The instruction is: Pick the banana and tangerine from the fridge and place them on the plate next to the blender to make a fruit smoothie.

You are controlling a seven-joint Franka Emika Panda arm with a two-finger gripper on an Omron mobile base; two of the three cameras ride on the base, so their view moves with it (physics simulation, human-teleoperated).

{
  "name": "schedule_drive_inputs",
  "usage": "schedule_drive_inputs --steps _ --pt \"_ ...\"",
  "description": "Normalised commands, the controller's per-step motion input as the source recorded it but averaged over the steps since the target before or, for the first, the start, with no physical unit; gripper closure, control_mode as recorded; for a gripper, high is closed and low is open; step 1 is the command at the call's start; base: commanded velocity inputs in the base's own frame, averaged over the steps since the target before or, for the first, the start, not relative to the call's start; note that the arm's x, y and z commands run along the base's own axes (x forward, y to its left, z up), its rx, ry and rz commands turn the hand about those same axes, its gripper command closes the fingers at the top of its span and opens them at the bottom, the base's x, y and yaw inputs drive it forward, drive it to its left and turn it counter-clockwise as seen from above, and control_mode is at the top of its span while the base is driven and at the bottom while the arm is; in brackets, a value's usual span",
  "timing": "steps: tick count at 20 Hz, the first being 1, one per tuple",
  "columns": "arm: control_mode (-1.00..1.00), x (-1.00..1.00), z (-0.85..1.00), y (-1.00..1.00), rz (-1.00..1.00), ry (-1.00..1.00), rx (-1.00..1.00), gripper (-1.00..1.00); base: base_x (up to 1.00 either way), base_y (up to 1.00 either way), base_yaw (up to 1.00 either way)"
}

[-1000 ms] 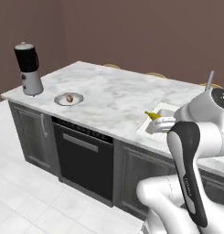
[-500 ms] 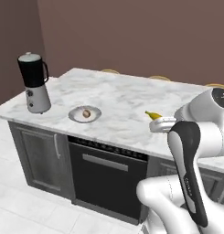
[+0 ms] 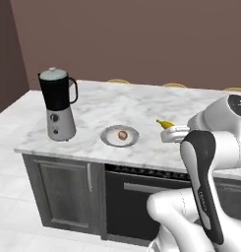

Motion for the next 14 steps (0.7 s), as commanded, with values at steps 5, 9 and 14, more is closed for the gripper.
schedule_drive_inputs --steps 5,9,14 --pt "1.0 0.0 0.0 0.0 0.0 0.0 0.0 1.0 0.55 0.89 -0.36" --pt "1.0 0.0 0.0 0.0 0.0 0.0 0.0 1.0 0.26 0.58 -0.34" --pt "-1.0 0.4 -0.04 -0.02 -0.12 0.09 0.0 1.0 0.4 0.11 -0.19"
